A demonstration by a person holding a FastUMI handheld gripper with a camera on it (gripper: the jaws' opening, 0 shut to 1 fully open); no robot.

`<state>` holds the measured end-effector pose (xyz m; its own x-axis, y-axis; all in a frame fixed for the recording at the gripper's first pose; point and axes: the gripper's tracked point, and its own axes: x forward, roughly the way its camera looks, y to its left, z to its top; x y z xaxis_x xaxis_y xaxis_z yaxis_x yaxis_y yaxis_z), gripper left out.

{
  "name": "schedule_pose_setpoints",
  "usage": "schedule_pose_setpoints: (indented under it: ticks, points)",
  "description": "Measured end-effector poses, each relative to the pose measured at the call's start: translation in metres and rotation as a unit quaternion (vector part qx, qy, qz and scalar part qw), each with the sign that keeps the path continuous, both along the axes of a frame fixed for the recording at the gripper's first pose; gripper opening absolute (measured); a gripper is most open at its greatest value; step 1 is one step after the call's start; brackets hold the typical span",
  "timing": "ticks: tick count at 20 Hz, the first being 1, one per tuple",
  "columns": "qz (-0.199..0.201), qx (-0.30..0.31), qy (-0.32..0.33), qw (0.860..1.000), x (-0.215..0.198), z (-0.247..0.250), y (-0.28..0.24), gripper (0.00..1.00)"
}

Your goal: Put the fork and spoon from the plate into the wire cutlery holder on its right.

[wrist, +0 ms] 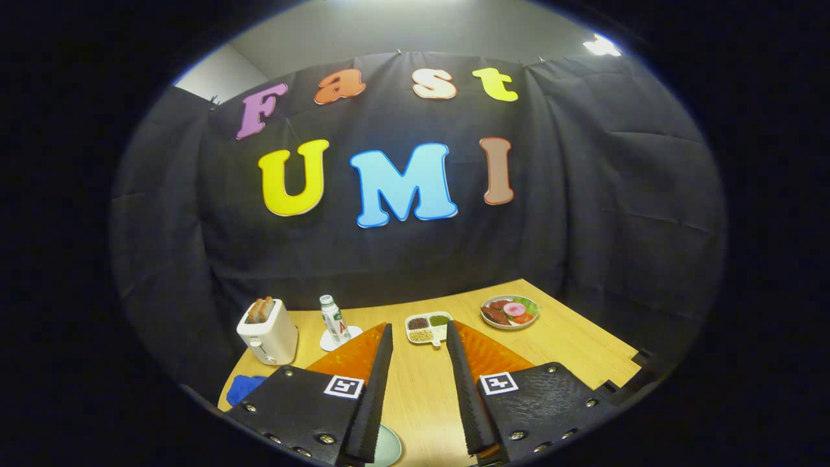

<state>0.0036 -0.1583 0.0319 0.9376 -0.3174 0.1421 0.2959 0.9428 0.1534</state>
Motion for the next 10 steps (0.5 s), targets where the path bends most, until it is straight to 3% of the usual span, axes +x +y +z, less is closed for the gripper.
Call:
schedule_pose_setpoints:
  ticks: [3, 4, 10]
  points:
    - [0.025, -0.025, -0.016, 0.999, 0.000, 0.011, 0.020, 0.53]
    - [0.028, -0.036, -0.018, 0.999, 0.001, 0.012, 0.025, 0.59]
    - [0.054, -0.075, -0.037, 0.995, -0.004, 0.025, 0.053, 0.60]
